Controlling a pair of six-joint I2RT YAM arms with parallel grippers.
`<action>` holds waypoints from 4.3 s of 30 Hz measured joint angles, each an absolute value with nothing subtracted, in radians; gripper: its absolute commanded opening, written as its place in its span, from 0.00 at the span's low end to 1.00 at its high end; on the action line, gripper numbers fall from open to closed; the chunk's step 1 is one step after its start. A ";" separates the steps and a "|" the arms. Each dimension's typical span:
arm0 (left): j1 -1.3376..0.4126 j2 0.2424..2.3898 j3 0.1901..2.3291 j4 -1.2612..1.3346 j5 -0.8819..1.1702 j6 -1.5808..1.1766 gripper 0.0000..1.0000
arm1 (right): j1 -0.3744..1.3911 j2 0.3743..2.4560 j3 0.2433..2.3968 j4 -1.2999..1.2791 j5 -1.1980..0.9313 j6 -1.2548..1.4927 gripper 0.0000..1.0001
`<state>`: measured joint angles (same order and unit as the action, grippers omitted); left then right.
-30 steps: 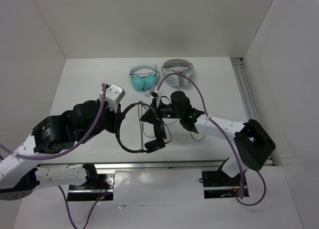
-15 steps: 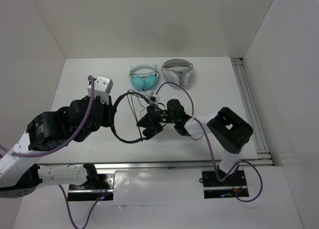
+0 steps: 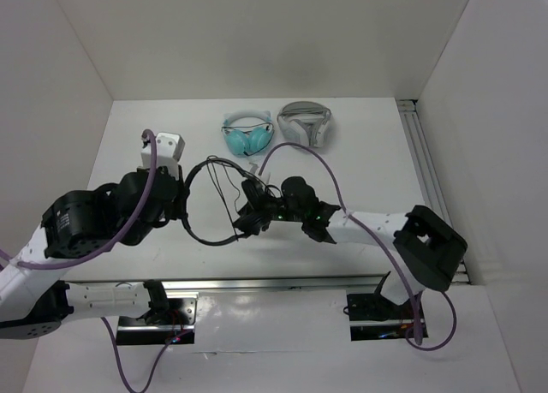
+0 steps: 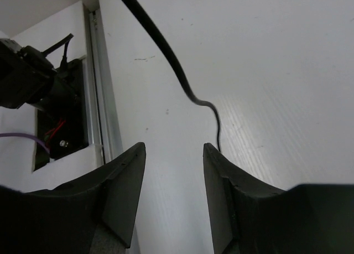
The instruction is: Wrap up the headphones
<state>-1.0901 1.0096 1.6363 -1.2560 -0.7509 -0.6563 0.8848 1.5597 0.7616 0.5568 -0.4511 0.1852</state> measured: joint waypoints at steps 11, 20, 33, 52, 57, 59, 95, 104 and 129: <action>-1.090 1.031 1.657 -1.280 -0.757 -0.664 0.00 | 0.899 1.459 0.754 0.445 -0.234 0.059 0.63; -1.090 1.031 1.686 -1.285 -0.755 -0.664 0.00 | 0.879 1.681 0.826 0.393 -0.213 0.029 0.62; -1.064 1.031 1.710 -1.337 -0.800 -0.726 0.00 | 0.802 1.658 0.715 0.496 -0.246 0.091 0.01; -0.665 1.143 1.518 -1.112 -0.794 -0.634 0.00 | 1.345 1.129 0.597 0.351 0.189 0.083 0.00; -0.662 1.205 1.365 -1.040 -0.714 -0.548 0.00 | 1.405 1.109 0.684 0.228 0.324 0.027 0.00; -0.662 1.213 1.325 -1.018 -0.676 -0.508 0.00 | 1.405 1.109 0.721 0.171 0.373 0.006 0.00; -1.053 1.153 1.184 -0.939 -0.372 -0.340 0.00 | 1.205 1.075 0.835 0.058 0.576 -0.232 0.28; -1.059 1.083 1.184 -0.947 -0.285 -0.314 0.00 | 1.019 1.059 0.807 0.135 0.306 -0.163 0.28; -1.063 1.133 1.494 -1.148 -0.397 -0.381 0.00 | 0.587 1.167 0.483 0.532 -0.364 0.175 0.64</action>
